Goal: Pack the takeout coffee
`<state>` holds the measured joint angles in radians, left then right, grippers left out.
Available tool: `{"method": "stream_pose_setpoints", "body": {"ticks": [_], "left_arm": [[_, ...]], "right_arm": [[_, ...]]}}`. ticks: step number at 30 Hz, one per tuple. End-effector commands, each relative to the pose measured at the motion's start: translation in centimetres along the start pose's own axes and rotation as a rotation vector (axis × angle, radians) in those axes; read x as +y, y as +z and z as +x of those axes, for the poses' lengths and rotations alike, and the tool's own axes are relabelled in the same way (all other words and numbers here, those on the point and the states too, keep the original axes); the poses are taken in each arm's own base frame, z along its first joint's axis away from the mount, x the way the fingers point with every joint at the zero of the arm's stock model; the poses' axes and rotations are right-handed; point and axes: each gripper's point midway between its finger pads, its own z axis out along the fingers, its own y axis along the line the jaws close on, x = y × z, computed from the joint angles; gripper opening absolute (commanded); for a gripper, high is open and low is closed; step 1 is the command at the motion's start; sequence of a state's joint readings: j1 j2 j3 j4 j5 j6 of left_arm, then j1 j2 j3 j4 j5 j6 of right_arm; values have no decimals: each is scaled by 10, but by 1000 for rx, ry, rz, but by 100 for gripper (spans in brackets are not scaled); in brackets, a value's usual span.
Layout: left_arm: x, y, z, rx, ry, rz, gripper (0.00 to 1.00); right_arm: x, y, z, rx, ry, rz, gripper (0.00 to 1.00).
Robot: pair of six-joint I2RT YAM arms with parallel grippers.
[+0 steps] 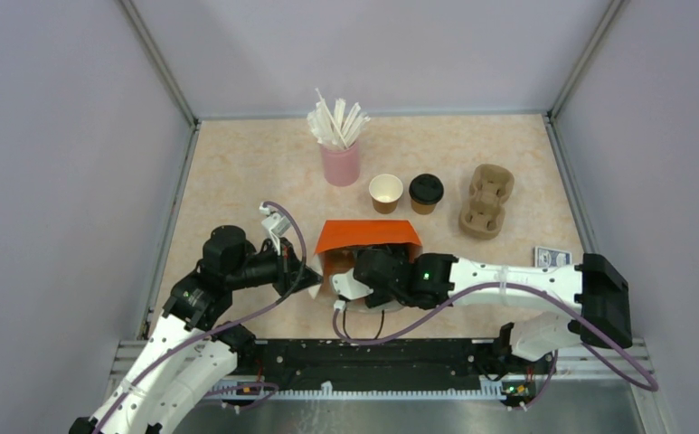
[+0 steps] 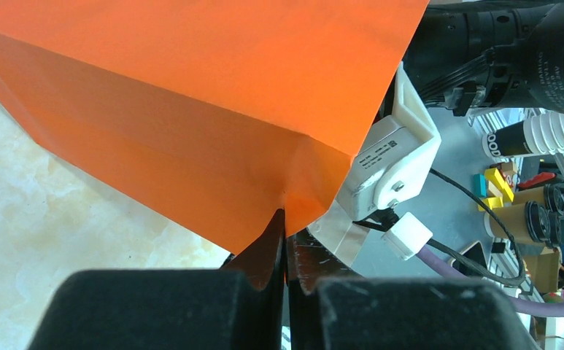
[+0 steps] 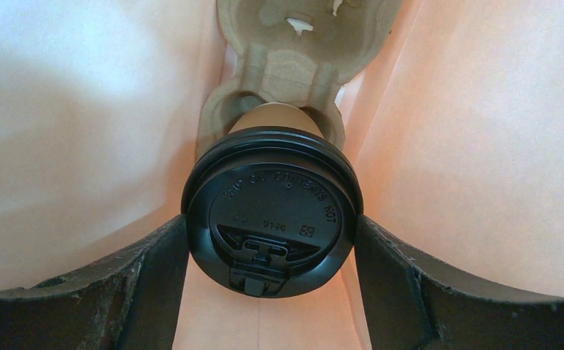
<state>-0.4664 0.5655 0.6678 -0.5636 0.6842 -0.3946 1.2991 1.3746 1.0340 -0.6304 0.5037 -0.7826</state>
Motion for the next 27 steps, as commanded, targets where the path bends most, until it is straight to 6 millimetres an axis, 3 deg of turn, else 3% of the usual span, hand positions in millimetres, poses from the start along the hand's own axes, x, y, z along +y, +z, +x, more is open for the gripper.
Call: {"method": "stream_pose_setpoints", "body": {"ticks": [1, 11, 27], "left_arm": [[-13, -3, -15, -47, 52, 45, 3], [-11, -1, -14, -52, 54, 42, 3], [-15, -2, -12, -41, 45, 65, 4]], "right_arm": [[-6, -3, -1, 7, 26, -1, 68], [-12, -13, 7, 39, -14, -1, 68], [2, 4, 2, 6, -10, -17, 68]]}}
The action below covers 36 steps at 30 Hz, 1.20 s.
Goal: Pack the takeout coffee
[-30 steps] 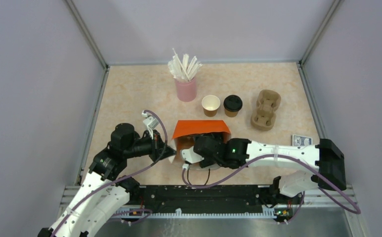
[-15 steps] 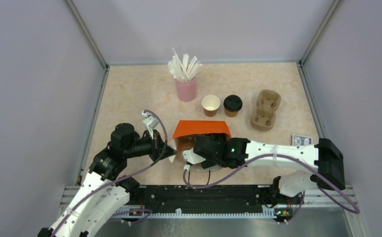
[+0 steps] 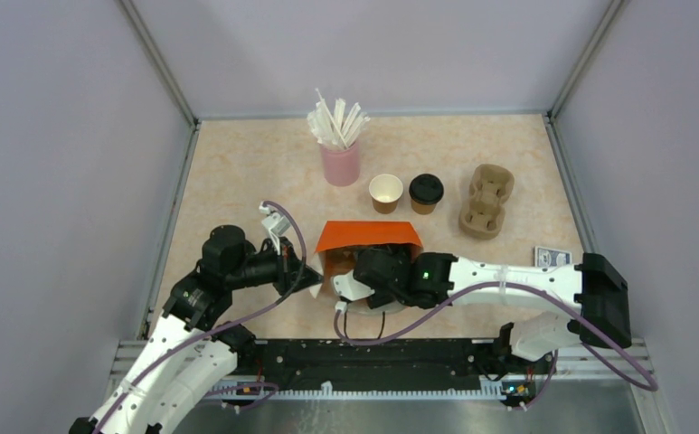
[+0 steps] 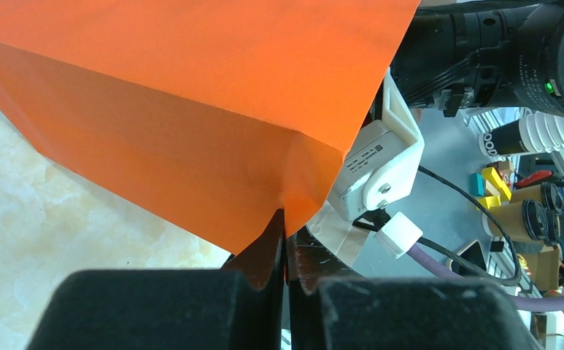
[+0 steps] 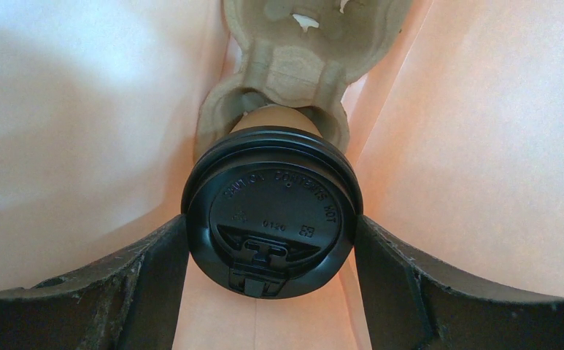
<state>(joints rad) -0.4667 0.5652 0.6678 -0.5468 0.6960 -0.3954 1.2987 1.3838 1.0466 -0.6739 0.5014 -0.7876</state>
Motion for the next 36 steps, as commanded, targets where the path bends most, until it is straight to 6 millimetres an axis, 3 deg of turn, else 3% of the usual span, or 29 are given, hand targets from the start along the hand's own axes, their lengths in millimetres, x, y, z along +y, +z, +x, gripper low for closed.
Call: {"method": "stream_pose_setpoints", "body": {"ticks": [1, 9, 25, 28, 32, 36], "left_arm": [[-12, -2, -10, -33, 35, 47, 4], [-11, -3, -9, -28, 38, 42, 4], [-12, -1, -5, -11, 18, 56, 8], [-11, 0, -5, -6, 9, 55, 15], [-8, -1, -7, -11, 6, 29, 35], [-2, 0, -8, -14, -10, -10, 46]], "right_arm": [[-1, 6, -1, -17, 18, 5, 68], [10, 11, 5, 4, 13, -17, 68], [10, 24, 11, -16, 47, 2, 68], [11, 25, 11, -19, 51, -1, 68], [11, 26, 11, -21, 59, 4, 68], [12, 28, 11, -26, 63, 4, 68]]}}
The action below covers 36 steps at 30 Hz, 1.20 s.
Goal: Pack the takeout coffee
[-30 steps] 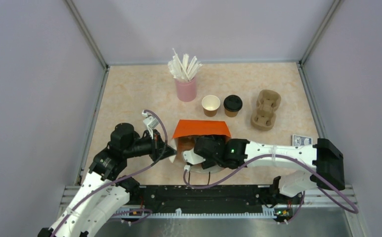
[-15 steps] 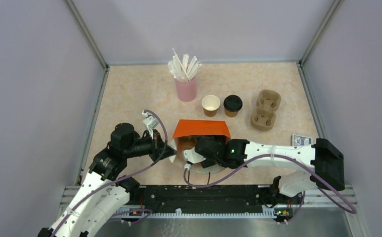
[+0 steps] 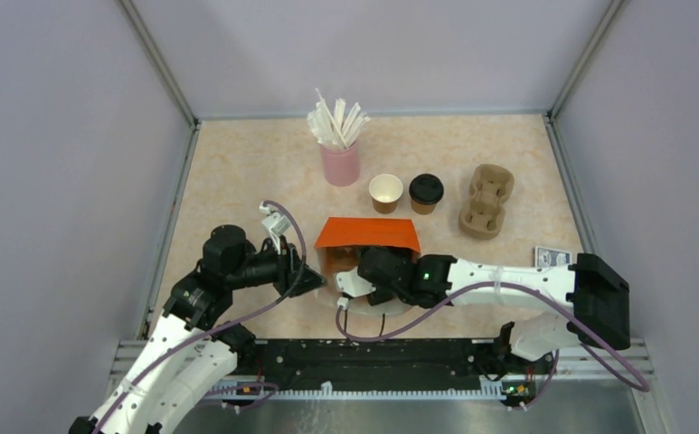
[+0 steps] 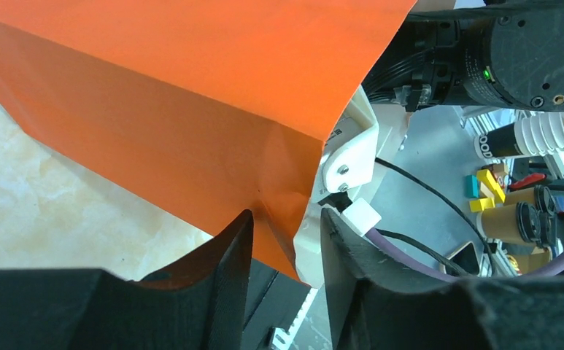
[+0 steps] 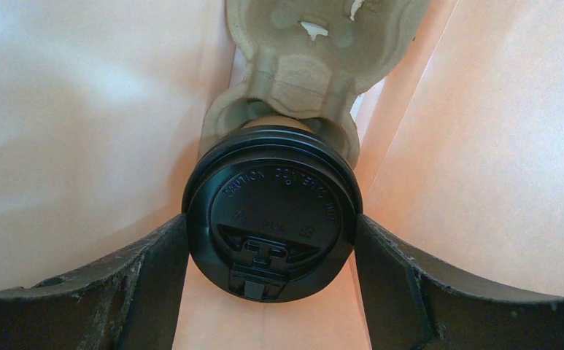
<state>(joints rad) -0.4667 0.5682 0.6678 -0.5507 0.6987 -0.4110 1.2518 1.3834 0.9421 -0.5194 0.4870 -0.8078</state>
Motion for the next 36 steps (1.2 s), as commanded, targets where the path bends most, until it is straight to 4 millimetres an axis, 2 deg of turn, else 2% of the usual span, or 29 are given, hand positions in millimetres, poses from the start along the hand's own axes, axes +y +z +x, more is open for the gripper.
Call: {"method": "stream_pose_setpoints", "body": {"ticks": [1, 4, 6, 10, 13, 21, 36], "left_arm": [[1, 0, -9, -19, 1, -23, 48], [7, 2, -10, -17, -12, -57, 50], [9, 3, -12, -16, -13, -65, 45], [7, 5, -15, -13, -11, -51, 22], [5, 5, -15, -16, -8, -35, 12], [-2, 7, -15, -21, -6, 8, 12], [-11, 7, -15, -25, -12, 63, 21]], "right_arm": [[6, 4, 2, -16, 26, -21, 68], [6, 4, 3, -17, 29, -18, 68], [5, 4, 4, -19, 31, -17, 68], [7, 3, 10, -11, 38, -18, 68], [9, 4, 16, -1, 49, -22, 68], [16, 11, 26, 14, 71, -33, 68], [19, 19, 28, 28, 85, -47, 68]]}}
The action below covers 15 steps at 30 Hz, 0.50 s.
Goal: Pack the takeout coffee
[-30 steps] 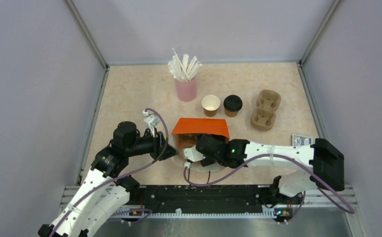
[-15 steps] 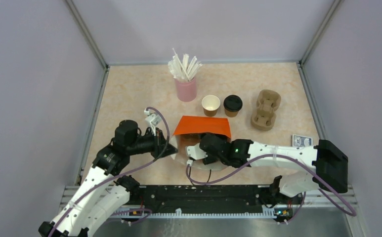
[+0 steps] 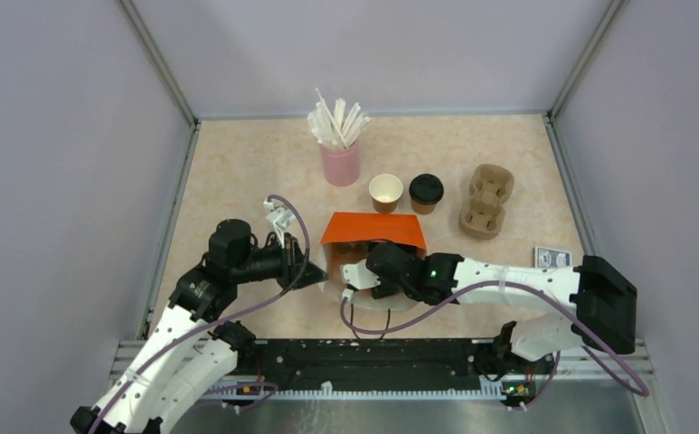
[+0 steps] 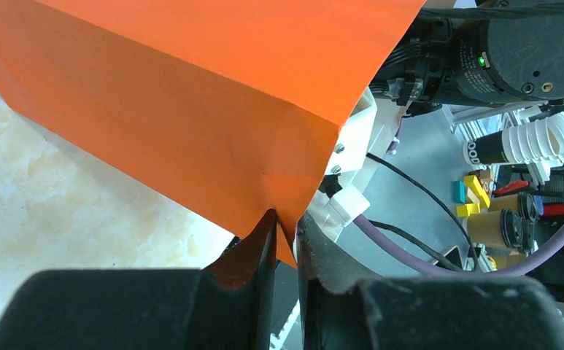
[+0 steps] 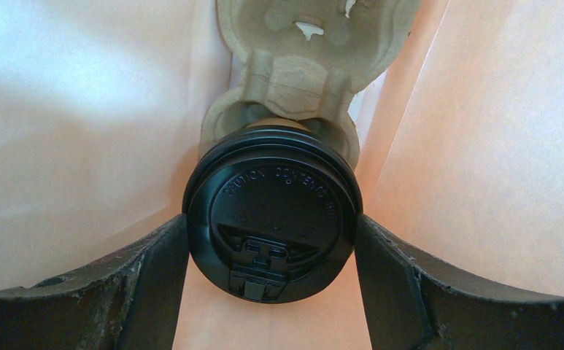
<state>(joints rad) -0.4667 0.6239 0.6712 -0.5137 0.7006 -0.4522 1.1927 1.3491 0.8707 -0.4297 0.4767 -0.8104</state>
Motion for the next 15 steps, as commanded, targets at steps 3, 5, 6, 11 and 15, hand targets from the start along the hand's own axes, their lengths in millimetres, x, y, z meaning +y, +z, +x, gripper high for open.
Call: {"method": "stream_pose_setpoints", "body": {"ticks": [3, 5, 6, 11, 15], "left_arm": [[-15, -1, -9, -35, 39, 67, 22], [-13, -1, -8, -33, 35, 63, 24], [-14, -2, -8, -35, 35, 63, 25], [-13, -2, -7, -34, 29, 58, 29], [-12, -2, -8, -37, 28, 51, 34]], "right_arm": [[23, 10, 14, 34, 25, -82, 68], [24, 10, 15, 37, 30, -83, 68], [24, 11, 16, 38, 33, -83, 68], [27, 12, 17, 39, 40, -88, 68], [28, 12, 19, 39, 47, -84, 69]]}}
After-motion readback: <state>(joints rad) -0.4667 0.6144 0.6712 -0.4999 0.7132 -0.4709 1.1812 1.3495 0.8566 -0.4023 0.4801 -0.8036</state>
